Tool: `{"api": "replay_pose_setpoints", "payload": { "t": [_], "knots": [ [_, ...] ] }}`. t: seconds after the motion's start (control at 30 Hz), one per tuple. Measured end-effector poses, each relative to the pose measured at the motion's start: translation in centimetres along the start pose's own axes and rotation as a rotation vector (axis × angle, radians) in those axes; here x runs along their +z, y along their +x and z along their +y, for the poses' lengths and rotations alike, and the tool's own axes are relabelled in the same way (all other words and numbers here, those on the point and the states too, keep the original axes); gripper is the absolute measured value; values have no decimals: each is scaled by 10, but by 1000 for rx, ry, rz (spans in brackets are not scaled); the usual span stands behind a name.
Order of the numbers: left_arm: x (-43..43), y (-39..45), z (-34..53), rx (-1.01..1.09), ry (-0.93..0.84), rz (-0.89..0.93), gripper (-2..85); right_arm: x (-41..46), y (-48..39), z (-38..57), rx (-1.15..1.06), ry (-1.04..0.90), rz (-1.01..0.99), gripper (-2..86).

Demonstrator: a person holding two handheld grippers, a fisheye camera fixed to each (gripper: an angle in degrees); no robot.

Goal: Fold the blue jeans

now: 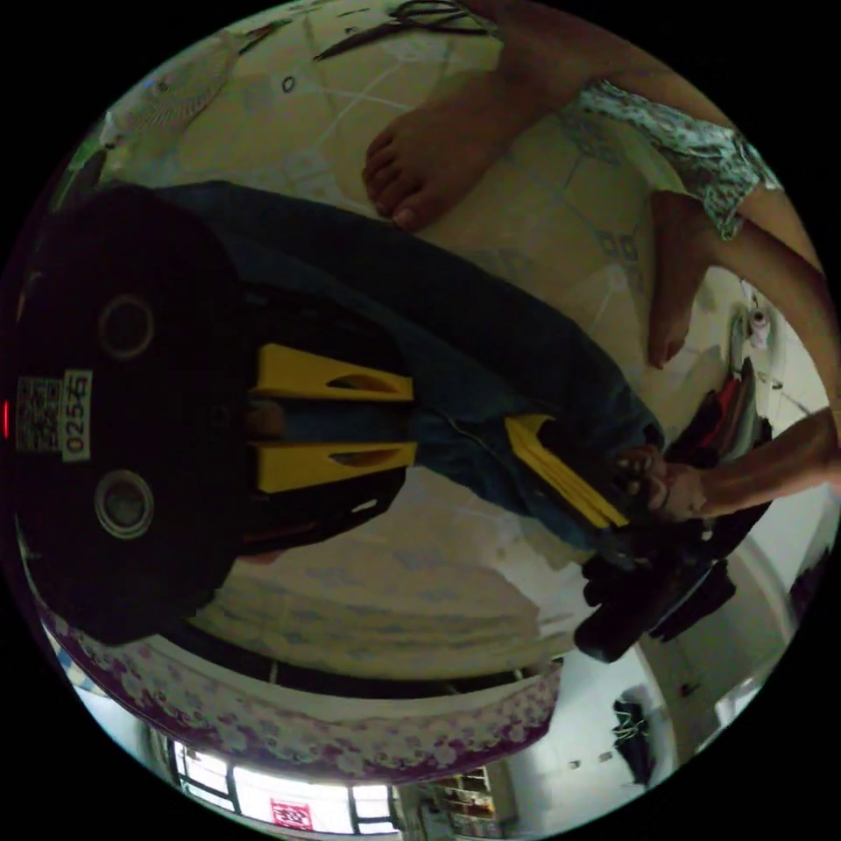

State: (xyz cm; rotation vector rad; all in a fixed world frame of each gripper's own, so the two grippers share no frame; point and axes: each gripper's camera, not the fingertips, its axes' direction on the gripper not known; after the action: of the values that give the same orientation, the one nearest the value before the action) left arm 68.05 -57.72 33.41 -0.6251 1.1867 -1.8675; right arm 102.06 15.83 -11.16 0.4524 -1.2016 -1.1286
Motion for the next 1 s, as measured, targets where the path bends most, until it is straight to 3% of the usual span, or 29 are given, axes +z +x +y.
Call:
{"api": "replay_pose_setpoints", "payload": {
  "t": [0.17, 0.27, 0.33, 0.4, 0.6, 0.67, 0.7, 0.73, 0.83, 0.93, 1.0],
  "knots": [
    [-1, -4, 33, -45, 98, 3, -9, -10, 61, 4, 3, 60, -36, -2],
    [-11, -1, 61, -58, 191, -29, -9, -20, 159, 27, 266, 72, -219, -8],
    [-12, 9, 80, -25, 242, -64, -9, -39, 278, 86, 589, 193, -393, -9],
    [2, 13, 88, 4, 248, -78, -9, -25, 352, 131, 726, 238, -550, -9],
    [143, -14, 83, 54, 54, -133, -9, 108, 478, 205, 896, 191, -1157, -10],
    [198, -21, 91, 46, -116, -143, -9, 95, 513, 217, 861, 249, -1166, -9],
    [205, -19, 106, 64, -18, -158, -9, 82, 537, 224, 828, 246, -1130, -9],
    [219, -21, 119, 76, -36, -165, -9, 71, 561, 236, 843, 259, -1083, -9],
    [227, -40, 152, -2, 109, -192, -9, 77, 610, 267, 948, 202, -1158, -6],
    [232, -63, 172, -68, 118, -119, -9, 74, 645, 278, 1021, 268, -1273, 7],
    [218, -70, 186, -42, 148, -225, -9, 55, 668, 290, 1045, 254, -1256, 39]
  ]
}}
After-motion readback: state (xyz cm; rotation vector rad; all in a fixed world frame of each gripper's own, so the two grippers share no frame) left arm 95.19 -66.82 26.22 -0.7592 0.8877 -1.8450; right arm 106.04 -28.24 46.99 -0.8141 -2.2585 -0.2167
